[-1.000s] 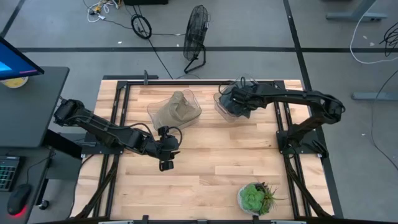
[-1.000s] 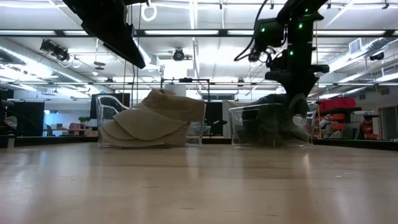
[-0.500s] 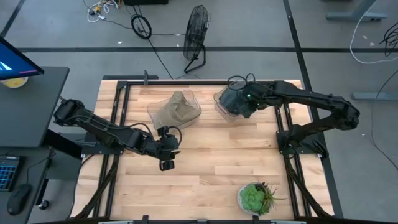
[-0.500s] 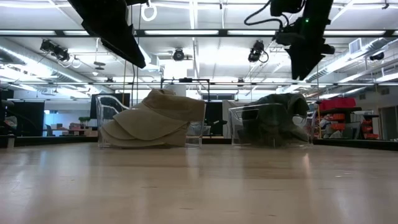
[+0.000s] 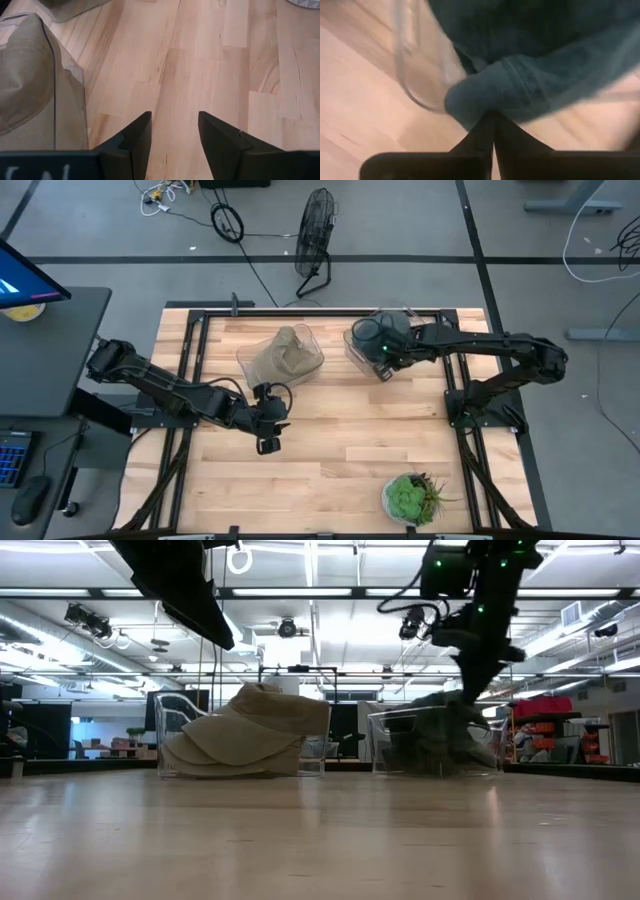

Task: Pick & Place hat
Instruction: Put the gray cap into the right transparent bin

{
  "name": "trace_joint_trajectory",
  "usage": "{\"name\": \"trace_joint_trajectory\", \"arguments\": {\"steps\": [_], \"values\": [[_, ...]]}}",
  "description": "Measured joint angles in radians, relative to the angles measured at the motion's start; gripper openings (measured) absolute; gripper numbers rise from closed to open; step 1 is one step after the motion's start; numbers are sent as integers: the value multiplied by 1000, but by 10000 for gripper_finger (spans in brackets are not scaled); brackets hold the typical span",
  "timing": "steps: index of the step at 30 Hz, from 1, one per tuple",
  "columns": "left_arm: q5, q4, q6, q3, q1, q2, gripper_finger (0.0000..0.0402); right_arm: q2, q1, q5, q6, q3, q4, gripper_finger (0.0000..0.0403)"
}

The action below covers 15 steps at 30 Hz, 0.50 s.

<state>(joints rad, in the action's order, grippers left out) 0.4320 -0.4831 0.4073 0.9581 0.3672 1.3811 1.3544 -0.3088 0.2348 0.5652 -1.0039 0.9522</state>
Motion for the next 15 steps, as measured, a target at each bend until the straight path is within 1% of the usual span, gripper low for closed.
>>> {"name": "trace_joint_trajectory", "arguments": {"steps": [3,6,11,15], "values": [[0,0,0,0,0,0,165,-1,-19,2,-84,0,-100,4],[0,0,0,0,-2,0,165,-1,-52,35,-123,0,-158,6],[0,0,1,0,-11,0,165,48,-116,44,-161,0,-148,2],[0,0,1,0,-11,0,165,140,-139,40,-180,0,-142,2]]}}
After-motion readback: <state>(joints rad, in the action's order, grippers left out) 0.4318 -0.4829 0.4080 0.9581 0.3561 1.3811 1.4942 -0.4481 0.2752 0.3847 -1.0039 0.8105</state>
